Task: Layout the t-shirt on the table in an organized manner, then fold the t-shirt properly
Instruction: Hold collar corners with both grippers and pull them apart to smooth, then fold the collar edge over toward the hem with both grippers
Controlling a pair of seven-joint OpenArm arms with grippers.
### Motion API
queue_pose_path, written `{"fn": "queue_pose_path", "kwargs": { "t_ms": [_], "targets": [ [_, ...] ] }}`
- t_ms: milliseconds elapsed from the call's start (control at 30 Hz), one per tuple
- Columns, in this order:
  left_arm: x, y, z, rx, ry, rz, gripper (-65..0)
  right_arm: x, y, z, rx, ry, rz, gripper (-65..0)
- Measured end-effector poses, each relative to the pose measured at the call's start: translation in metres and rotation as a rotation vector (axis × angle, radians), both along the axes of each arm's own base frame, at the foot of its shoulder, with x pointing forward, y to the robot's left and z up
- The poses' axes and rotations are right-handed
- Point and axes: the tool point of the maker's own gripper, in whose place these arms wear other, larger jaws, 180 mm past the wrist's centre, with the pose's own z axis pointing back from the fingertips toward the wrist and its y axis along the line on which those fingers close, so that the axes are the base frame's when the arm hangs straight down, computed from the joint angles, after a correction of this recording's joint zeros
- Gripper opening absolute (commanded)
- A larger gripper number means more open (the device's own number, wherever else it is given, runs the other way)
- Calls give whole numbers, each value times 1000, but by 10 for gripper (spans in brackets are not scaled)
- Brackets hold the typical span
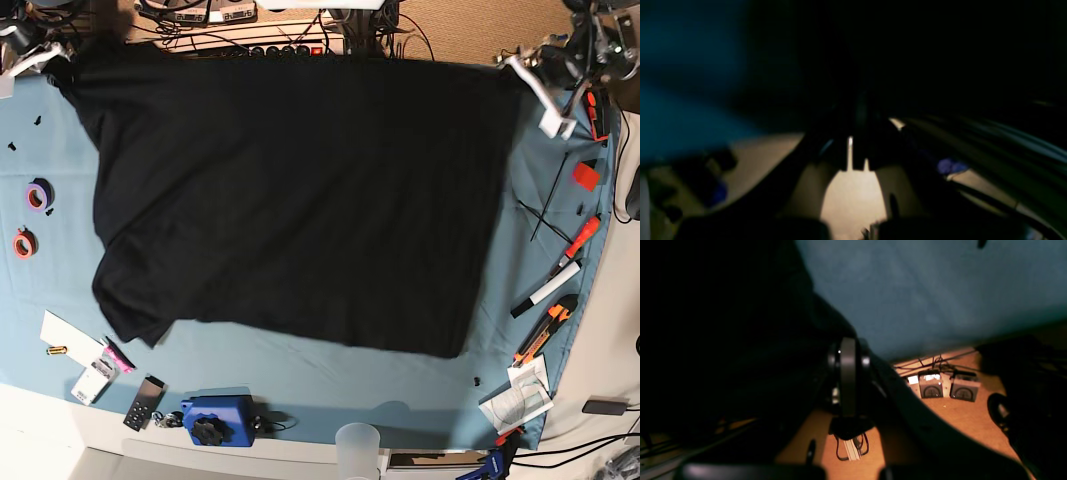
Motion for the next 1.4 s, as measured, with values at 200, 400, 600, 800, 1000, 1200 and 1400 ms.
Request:
{"fn": "queue_pose_path", "kwargs": {
  "t_ms": [200, 400, 600, 800, 1000, 1200, 1400],
  "targets": [
    [2, -4, 9, -59, -40, 1, -650, 2, 2, 2, 9, -17, 2, -650],
    [23, -14, 30, -67, -144, -46, -650, 23, 5, 17, 35, -121, 20, -650],
    [75, -12, 59, -28, -369, -63, -650, 44, 3, 16, 5, -133, 21, -650],
    [100, 0, 64, 21, -427, -33, -650, 65, 19, -10, -38, -24, 106, -650],
    [113, -24, 46, -45, -392, -76, -650, 103, 19, -13, -131, -23, 126, -650],
    [142, -23, 51, 23, -439, -62, -650, 129, 12, -6, -161, -81, 79, -650],
    [157, -18, 60, 63, -496, -50, -650, 151, 11, -34, -27, -85, 17, -650]
  ]
}}
